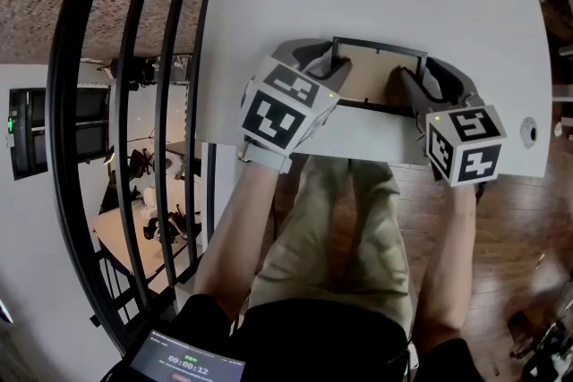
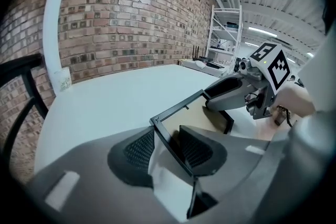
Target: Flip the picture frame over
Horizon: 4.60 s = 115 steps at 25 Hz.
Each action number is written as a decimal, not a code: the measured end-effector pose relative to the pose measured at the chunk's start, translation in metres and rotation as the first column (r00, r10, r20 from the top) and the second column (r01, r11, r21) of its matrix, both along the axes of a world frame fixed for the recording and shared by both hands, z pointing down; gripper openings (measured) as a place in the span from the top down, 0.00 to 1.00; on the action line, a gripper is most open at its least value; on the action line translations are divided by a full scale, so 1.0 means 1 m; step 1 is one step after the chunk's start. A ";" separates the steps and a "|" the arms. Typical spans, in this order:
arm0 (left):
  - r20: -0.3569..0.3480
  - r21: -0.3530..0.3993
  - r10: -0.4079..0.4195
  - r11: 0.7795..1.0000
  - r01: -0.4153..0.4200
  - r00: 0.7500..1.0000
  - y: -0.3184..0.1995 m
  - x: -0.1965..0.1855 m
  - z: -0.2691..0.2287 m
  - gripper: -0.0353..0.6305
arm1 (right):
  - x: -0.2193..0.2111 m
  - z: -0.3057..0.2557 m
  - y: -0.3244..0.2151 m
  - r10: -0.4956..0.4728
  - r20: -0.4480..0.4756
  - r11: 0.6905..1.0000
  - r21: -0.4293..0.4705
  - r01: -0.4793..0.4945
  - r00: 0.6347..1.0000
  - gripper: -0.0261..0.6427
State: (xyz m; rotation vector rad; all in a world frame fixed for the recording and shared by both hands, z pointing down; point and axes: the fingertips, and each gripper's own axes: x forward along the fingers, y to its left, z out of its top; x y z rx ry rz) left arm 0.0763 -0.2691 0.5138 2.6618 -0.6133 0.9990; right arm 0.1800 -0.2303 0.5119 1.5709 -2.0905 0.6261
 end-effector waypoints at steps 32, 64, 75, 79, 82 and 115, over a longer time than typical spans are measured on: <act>-0.099 0.042 -0.067 0.997 0.071 0.993 0.079 -0.040 -0.049 0.85 | -0.018 -0.059 0.076 0.060 -0.030 0.996 0.071 -0.058 0.998 0.83; -0.528 0.282 0.029 0.949 0.143 0.849 0.288 -0.104 -0.290 0.92 | -0.122 -0.284 0.283 0.024 0.032 0.876 0.481 -0.036 0.999 0.97; -0.486 0.310 0.056 0.944 0.112 0.872 0.315 -0.116 -0.282 0.92 | -0.149 -0.272 0.300 -0.006 0.041 0.871 0.491 -0.015 0.999 0.97; -0.481 0.307 0.076 0.948 0.087 0.874 0.316 -0.115 -0.278 0.92 | -0.150 -0.270 0.296 0.013 0.057 0.872 0.488 -0.039 0.998 0.97; -0.480 0.311 0.088 0.948 0.076 0.873 0.315 -0.112 -0.275 0.92 | -0.146 -0.266 0.295 0.023 0.068 0.872 0.487 -0.053 0.997 0.97; -0.519 0.250 0.106 0.968 0.032 0.848 0.334 -0.079 -0.242 0.93 | -0.140 -0.243 0.313 -0.036 0.037 0.854 0.520 0.011 0.999 0.97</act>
